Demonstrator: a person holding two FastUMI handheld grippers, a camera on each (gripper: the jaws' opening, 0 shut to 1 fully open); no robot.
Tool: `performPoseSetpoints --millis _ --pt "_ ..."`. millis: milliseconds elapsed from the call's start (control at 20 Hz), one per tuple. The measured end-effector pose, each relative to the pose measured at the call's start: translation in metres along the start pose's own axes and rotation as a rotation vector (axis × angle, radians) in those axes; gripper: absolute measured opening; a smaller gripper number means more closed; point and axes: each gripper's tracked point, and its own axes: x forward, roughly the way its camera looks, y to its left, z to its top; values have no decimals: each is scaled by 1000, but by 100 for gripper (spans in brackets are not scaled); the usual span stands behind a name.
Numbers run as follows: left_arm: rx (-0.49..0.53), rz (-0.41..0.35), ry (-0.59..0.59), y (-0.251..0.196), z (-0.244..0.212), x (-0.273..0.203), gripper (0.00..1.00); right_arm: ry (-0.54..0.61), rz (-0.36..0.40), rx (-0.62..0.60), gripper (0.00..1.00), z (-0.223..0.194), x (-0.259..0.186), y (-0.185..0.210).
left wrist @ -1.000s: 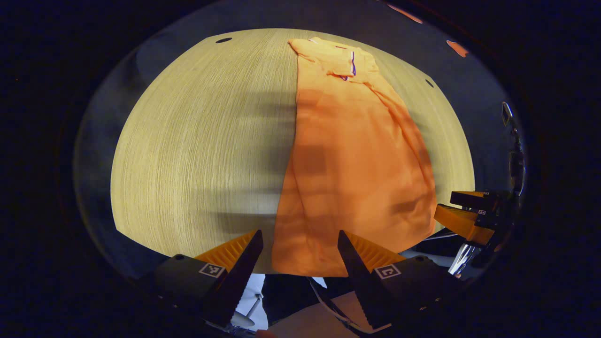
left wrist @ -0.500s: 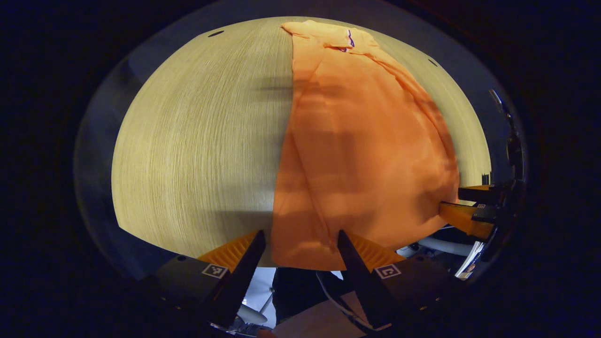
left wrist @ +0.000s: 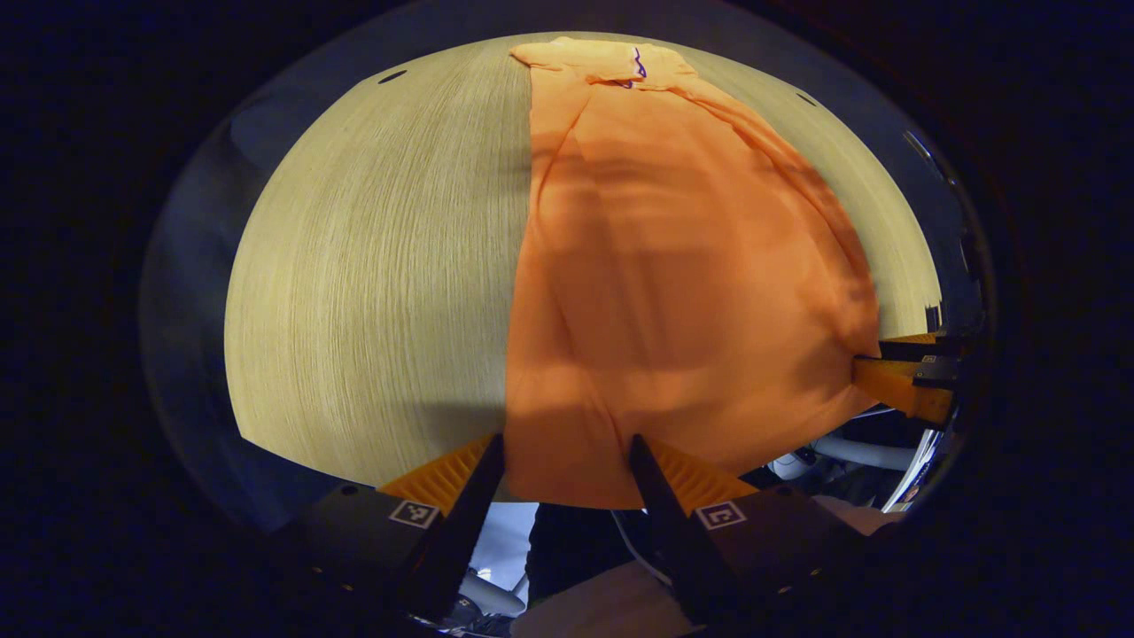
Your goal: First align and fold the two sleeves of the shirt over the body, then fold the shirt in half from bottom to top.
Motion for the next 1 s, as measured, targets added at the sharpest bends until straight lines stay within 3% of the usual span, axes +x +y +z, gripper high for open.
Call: performPoseSetpoints --millis 50,100,200,250,300,350,700,1000 --pt "-8 -4 2 -1 2 1 76 1 18 14 37 -2 -2 1" --pt "-16 -9 5 -2 2 2 71 1 37 38 32 -3 -2 2" --pt "-36 -39 -4 -5 2 1 34 2 56 40 18 -4 -2 6" --pt "-32 -57 -12 -5 3 1 10 -10 63 48 18 -3 -2 7" --pt "-42 -73 -31 -2 1 0 10 -9 82 57 1 -3 -6 11" --pt "-42 -92 -40 -3 0 0 1 -5 85 50 1 -5 0 14" --pt "-12 -119 -81 1 11 -26 1 -45 112 39 1 15 -27 14" --pt "-13 -150 -179 0 63 -70 1 -164 133 47 1 72 -72 7"
